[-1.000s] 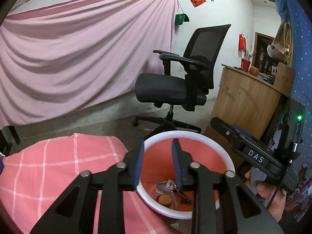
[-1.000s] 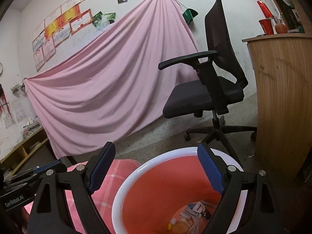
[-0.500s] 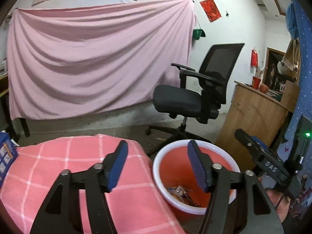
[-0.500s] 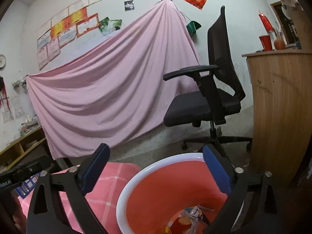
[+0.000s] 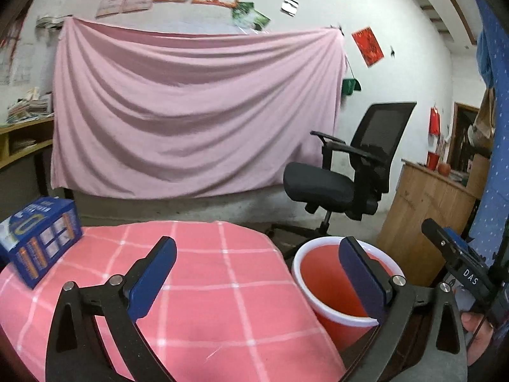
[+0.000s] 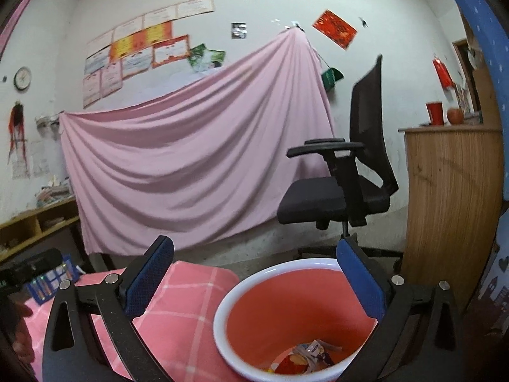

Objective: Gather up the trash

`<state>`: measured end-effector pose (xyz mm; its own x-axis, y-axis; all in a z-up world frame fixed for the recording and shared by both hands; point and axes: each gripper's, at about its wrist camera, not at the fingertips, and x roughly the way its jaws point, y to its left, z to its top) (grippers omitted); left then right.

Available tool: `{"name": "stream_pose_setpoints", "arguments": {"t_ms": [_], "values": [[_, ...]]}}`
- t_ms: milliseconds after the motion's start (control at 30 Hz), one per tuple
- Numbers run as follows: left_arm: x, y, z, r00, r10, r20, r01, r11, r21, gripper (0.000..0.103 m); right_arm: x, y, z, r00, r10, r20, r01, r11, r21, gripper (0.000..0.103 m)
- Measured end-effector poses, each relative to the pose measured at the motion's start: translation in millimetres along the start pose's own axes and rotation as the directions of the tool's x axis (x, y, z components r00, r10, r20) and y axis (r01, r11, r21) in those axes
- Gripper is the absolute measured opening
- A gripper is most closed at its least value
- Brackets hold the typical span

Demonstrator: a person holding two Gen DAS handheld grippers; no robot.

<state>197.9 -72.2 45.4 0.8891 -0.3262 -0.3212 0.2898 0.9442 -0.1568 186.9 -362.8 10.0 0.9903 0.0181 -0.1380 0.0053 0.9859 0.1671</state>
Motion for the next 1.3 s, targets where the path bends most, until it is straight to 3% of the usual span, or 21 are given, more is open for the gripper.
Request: {"name": "stream_pose_setpoints", "arguments": {"t_ms": [600,967,1300], "values": [[-102.0,45.6,-35.0,0.995,0.074,0.06,-0.073,0.997,-0.032,0.1,-82.8,73.4,-19.0,1.0,0.003,0.024,0.0,0.995,-0.104,0.103],[-118.8,58.6,-66.1,0.997,0.083,-0.001,-0.083,0.997,-0.007,0.1,-119.3,95.3,-47.3,0.996,-0.079,0.038,0.082,0.995,-0.063,0.103],[-123.9,69.2,-100.2,0.99,0.139,-0.01,-0.14,0.99,-0.015,0.1,-113.6,119.2,-79.0,0.999,-0.045,-0.028,0.041,0.99,-0.134,0.103]]}}
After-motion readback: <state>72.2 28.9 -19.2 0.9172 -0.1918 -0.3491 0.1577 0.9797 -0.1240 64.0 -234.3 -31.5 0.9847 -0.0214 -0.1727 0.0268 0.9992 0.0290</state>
